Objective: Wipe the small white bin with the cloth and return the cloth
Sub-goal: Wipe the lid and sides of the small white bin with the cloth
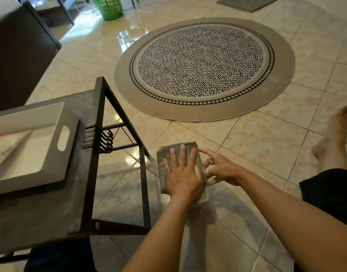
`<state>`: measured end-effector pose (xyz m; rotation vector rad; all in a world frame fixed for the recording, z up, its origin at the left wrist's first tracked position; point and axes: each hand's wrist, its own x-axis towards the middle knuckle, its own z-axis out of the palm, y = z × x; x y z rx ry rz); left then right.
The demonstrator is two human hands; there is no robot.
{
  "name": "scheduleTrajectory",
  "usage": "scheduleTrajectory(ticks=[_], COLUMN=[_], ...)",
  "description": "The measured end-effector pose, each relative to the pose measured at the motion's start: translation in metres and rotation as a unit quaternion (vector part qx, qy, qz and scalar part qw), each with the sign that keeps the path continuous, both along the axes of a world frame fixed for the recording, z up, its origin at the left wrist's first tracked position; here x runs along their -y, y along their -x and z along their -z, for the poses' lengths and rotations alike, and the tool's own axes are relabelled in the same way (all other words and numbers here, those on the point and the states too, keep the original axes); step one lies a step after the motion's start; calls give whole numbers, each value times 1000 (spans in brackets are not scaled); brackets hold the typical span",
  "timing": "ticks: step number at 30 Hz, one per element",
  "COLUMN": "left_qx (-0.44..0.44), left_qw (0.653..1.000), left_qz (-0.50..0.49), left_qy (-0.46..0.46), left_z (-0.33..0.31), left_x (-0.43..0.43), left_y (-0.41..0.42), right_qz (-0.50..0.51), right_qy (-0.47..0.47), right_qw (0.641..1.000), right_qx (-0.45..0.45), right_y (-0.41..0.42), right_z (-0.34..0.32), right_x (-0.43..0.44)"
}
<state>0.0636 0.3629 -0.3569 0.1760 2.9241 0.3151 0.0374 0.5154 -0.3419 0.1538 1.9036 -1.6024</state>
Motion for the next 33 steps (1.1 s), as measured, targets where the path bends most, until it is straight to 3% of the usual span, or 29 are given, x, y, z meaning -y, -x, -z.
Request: scheduleTrajectory(ticks=[7, 13, 19, 26, 33], left_qx=[-13, -27, -18, -10, 1], left_qw=[998, 1000, 999, 1000, 998], left_qz=[-43, 6, 35, 6, -57], left_qy=[-41, -12, -2, 13, -14], left_z=[13, 18, 14, 7, 5], left_x=[32, 12, -7, -3, 10], left_y=[-21, -63, -42, 5, -26], right_qz=[0, 5, 3, 9, 69], right_qy=[-6, 6, 20, 13, 23], right_qw=[1000, 1000, 1000, 1000, 997], right_qx=[-5, 10, 20, 6, -15], right_y=[1, 0, 0, -1, -11], right_z=[-1, -2, -2, 1, 9], right_x=[0, -1, 0, 0, 5])
